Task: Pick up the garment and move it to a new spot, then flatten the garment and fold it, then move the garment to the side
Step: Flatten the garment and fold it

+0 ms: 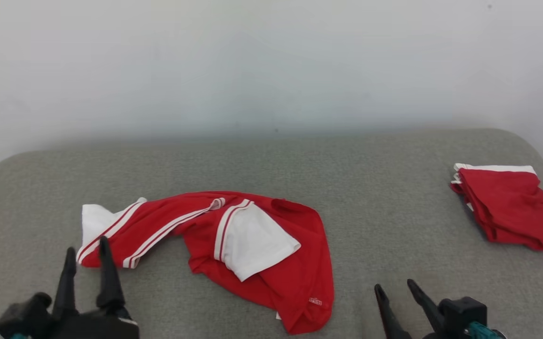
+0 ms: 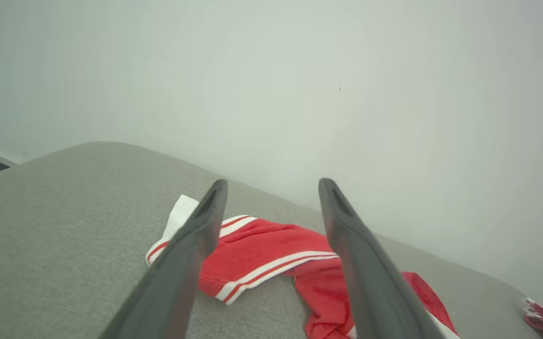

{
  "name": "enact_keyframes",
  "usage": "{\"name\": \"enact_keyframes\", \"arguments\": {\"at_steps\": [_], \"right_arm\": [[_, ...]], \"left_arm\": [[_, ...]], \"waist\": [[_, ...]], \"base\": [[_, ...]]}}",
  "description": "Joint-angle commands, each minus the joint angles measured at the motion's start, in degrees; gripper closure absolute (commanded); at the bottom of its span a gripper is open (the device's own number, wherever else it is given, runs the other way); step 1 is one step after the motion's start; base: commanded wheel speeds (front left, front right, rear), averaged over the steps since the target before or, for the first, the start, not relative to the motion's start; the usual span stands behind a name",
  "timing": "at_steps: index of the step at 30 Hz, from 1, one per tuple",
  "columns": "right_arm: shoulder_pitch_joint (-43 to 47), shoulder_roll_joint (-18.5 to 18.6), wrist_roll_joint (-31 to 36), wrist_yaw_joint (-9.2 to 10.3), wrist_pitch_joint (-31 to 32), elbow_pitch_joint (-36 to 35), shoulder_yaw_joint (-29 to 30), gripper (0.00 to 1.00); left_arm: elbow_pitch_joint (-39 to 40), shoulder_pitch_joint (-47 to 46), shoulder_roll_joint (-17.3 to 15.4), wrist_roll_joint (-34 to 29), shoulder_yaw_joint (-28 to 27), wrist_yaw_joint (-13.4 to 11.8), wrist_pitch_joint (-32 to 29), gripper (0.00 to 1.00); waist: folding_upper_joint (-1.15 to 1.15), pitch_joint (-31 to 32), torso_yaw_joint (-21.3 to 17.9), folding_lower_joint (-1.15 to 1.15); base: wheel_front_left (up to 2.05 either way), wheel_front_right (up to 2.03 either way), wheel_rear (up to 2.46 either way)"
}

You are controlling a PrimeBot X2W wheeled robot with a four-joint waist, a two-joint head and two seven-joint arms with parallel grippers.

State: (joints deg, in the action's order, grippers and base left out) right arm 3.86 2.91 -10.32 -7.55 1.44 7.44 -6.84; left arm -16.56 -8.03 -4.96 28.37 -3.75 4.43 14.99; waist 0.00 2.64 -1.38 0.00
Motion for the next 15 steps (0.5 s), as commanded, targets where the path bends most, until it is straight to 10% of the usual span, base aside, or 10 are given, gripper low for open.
{"name": "enact_keyframes", "arguments": {"at_steps": [1,15], "right_arm": [[-0.54,-0.03,-0.11,0.14,0.18,0.12,-0.03,0.00],[-10.13,-0.02,-1.69,0.14,14.37,10.12,0.53,0.00]], "left_arm": [[0.60,1.93,0.36,-0.73,0.22,0.09,0.18,0.00],[20.50,15.55,2.02,-8.36,11.96,2.07,0.19,0.00]], "waist": [[0.00,0.57,2.00,0.00],[0.00,0.64,11.76,0.00]], "base": [[0.00,0.00,0.00],[0.00,0.00,0.00]]}}
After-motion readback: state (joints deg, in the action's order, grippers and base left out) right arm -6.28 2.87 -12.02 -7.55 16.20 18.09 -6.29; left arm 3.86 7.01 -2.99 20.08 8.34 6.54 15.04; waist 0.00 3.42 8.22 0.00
